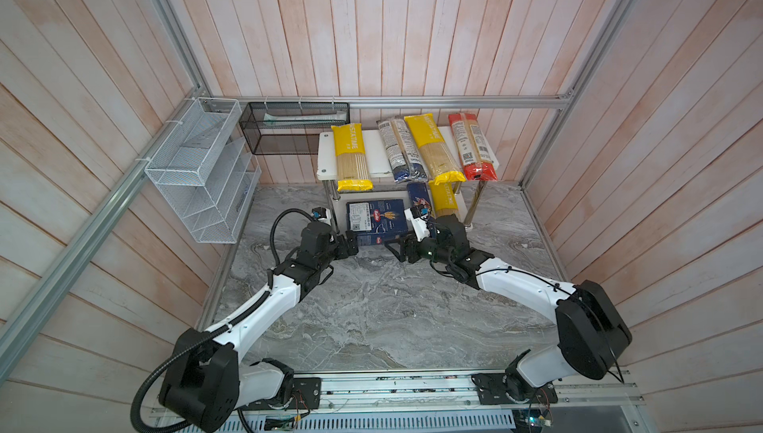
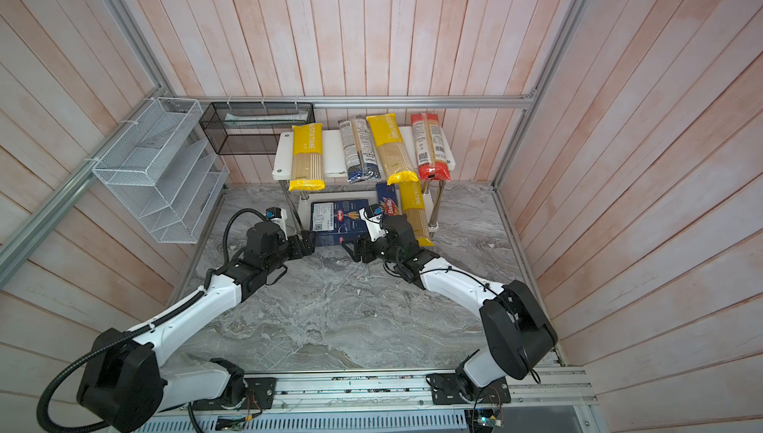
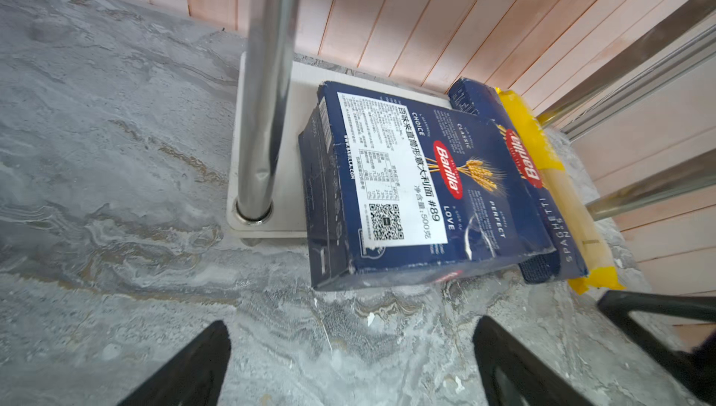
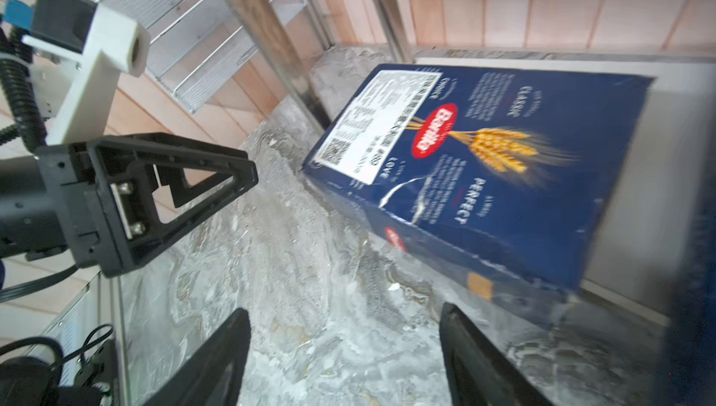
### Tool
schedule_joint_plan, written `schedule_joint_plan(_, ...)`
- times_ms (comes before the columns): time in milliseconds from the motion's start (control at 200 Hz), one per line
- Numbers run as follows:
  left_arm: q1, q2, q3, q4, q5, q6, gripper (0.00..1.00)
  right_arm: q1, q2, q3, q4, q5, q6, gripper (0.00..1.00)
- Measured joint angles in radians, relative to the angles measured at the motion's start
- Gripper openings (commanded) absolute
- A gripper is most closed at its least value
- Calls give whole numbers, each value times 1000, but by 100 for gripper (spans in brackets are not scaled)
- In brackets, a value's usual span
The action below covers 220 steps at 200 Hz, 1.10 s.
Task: Arrange pasta packages on shelves
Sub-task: Place the pasta box on the shelf, then move the pasta box to the shelf.
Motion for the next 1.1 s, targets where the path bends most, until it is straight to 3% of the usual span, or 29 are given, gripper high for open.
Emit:
schedule_joint_plan(395, 0, -332, -253, -143, -56, -99, 100, 26, 233, 50, 95, -79, -2, 75)
schedule_joint_plan(565, 0, -444, -280, -198, -97, -130, 100, 26, 314, 131, 121, -108, -3, 75)
schedule_joint_plan(1100, 3, -485, -317, -221, -166, -132, 100, 13, 475, 309, 140, -126, -26, 75)
